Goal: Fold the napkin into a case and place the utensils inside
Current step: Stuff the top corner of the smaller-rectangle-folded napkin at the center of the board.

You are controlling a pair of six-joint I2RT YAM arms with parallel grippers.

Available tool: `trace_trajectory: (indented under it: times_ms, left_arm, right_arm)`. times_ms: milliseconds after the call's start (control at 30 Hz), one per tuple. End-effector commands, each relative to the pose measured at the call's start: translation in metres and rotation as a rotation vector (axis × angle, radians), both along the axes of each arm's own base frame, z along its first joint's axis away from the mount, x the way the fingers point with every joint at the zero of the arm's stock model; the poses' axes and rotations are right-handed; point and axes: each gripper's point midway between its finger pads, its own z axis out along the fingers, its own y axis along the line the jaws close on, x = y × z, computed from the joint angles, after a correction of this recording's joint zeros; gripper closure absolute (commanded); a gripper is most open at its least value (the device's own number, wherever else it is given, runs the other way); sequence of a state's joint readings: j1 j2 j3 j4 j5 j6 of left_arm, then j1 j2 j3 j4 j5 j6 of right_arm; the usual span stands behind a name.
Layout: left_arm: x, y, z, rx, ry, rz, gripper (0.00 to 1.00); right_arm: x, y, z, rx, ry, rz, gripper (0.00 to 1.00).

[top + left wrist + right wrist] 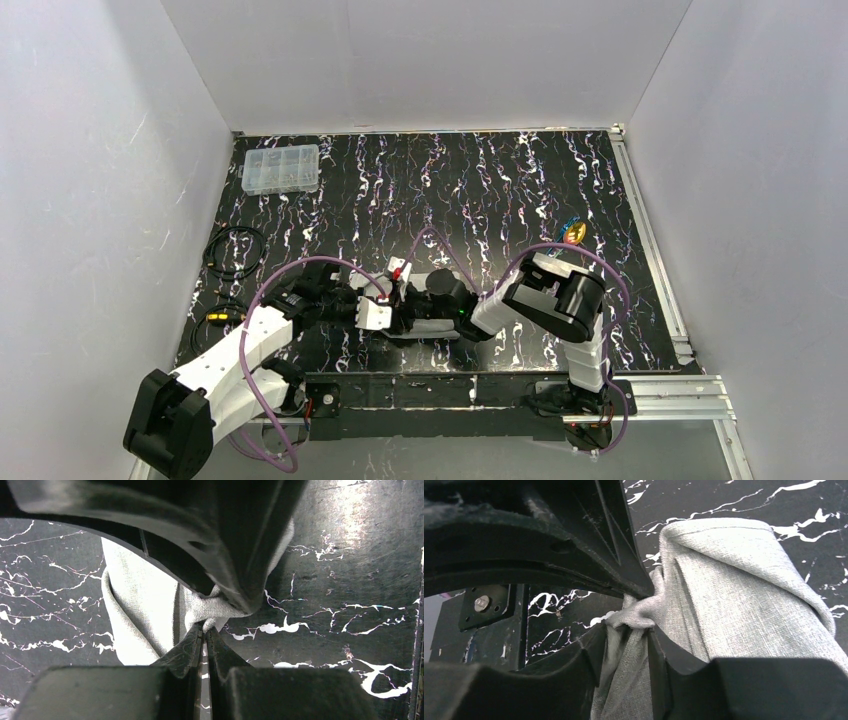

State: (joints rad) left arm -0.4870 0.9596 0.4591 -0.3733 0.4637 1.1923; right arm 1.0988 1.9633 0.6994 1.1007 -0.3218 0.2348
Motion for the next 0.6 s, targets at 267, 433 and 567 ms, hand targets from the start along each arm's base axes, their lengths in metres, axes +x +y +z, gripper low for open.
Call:
trace_trajectory:
  times_ms: [267,433,567]
  left_arm:
    - [0.003,-0.008,0.008,-0.037,-0.003,-0.003,1.00]
    - [0.006,-0.007,0.009,-0.035,0.007,0.021,1.00]
    - [0.005,-0.007,0.009,-0.034,0.009,0.026,1.00]
  right_arm:
    - [-0.007,0.009,0.025,0.101,-0.036,0.063,0.37]
    - [0.001,0.006,0.018,0.077,-0.055,0.016,0.49]
    - [0.009,0.005,0.007,0.039,-0.070,-0.023,0.66]
